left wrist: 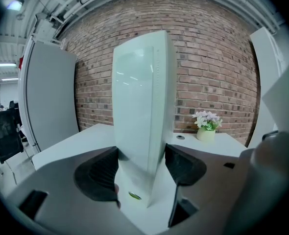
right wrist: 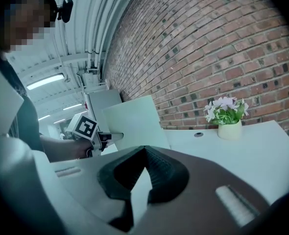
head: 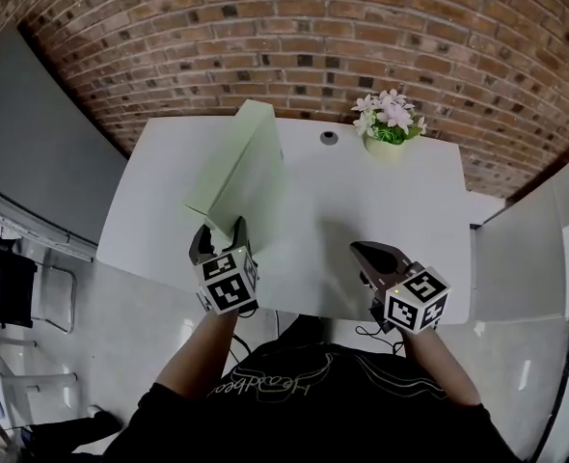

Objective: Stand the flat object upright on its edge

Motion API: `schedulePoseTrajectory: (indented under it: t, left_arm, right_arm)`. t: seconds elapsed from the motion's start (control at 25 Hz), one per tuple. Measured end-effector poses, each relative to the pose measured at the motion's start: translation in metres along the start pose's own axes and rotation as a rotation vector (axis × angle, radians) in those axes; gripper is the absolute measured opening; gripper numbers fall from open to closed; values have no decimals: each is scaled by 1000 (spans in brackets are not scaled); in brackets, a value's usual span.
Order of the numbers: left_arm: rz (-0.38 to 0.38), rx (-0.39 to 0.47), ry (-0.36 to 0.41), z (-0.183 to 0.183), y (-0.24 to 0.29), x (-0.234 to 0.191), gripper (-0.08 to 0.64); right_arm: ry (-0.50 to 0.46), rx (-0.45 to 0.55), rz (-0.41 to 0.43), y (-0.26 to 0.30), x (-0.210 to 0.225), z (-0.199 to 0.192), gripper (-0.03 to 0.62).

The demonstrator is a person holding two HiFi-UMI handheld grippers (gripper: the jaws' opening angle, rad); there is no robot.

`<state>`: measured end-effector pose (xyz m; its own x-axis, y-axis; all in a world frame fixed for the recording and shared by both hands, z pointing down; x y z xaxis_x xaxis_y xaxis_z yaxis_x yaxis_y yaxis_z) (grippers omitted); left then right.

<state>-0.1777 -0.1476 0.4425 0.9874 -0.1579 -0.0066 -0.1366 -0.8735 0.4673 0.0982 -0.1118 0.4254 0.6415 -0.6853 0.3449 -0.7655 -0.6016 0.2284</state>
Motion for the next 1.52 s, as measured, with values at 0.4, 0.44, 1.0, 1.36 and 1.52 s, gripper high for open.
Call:
schedulePoseTrajectory:
  t: [0.4,0.44,1.0,1.36,1.52]
  left_arm:
    - [26,-10,-15,28,54,8,303]
    - [31,-11,-15,30,59,9,304]
    - [68,4,-29,61,117,19,304]
    - [113,-17,-64,74,146,29,304]
    - [125,5,-67,82,158,37,304]
  right_arm:
    - [38,-18,-25,29,39,9,6]
    - [41,-20,-28,32,42,10,6]
    - [68,-40,-64,51,77,17,6]
    - [78,-47,-76,58,88,19,6]
    - [83,-48,-83,63,94,21,6]
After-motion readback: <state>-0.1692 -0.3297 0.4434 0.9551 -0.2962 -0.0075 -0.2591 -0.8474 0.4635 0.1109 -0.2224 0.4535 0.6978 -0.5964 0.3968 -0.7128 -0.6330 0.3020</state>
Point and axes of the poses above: the fingertips, and each gripper's own axes: y forward along the fingers, x to its right, z out of its top, the point moved 2 cm from there along -y, backward along the fingers
